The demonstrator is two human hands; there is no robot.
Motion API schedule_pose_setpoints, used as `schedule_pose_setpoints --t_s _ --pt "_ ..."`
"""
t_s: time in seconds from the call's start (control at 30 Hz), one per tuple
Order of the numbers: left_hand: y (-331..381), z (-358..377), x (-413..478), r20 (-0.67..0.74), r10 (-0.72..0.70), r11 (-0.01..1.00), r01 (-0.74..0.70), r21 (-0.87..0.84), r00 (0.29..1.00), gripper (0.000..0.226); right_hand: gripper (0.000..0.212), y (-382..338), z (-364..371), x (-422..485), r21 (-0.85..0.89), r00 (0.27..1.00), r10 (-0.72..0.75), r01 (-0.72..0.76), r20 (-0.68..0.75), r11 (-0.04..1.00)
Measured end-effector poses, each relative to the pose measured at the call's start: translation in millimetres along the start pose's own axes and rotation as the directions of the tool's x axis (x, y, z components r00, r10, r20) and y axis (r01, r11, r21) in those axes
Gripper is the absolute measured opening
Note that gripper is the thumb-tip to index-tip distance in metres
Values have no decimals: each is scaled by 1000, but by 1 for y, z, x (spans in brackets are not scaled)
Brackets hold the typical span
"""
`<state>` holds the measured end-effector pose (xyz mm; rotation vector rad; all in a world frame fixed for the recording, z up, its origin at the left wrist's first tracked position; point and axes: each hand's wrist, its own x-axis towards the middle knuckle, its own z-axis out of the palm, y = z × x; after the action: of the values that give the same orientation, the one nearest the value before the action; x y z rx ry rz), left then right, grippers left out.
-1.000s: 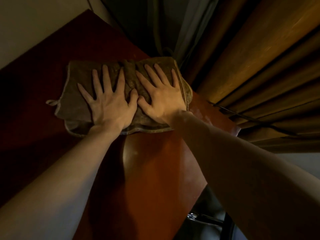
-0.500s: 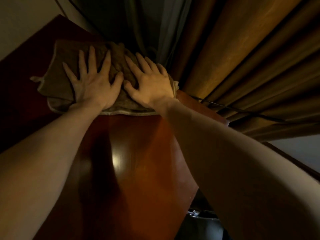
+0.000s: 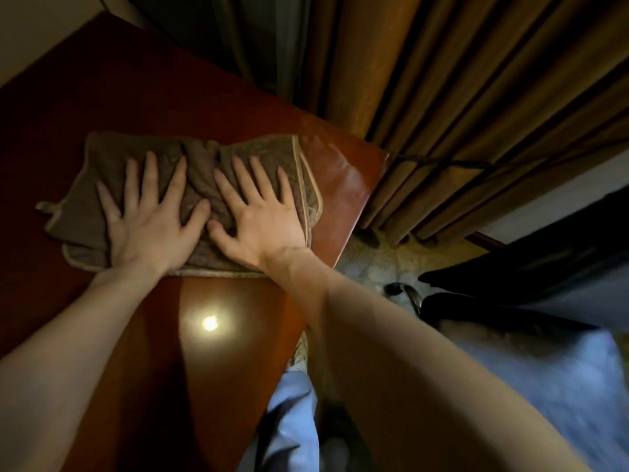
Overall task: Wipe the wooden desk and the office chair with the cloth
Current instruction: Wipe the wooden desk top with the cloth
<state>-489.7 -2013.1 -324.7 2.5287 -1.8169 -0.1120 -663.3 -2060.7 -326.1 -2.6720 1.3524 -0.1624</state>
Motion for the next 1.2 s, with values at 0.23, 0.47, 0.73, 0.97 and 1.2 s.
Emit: schedule_pose_setpoints --t_s 0.23,0.47,0.73,0.97,1.2 --pt "2 7 -84 8 -14 1000 14 13 1000 79 77 -26 3 -81 35 999 30 -31 16 999" --pt "8 8 -154 29 14 1000 -14 16 999 78 78 -47 2 -155 96 993 109 -113 44 989" --pt "21 10 -172 57 -14 1000 13 21 998 78 82 -26 -8 -159 121 993 88 -97 78 988" --pt "61 11 -107 51 -100 995 100 11 994 79 84 25 -9 -101 70 992 122 -123 29 990" --pt "90 8 -17 25 -69 998 69 -1 997 79 82 71 -11 -34 42 983 179 -177 -33 983"
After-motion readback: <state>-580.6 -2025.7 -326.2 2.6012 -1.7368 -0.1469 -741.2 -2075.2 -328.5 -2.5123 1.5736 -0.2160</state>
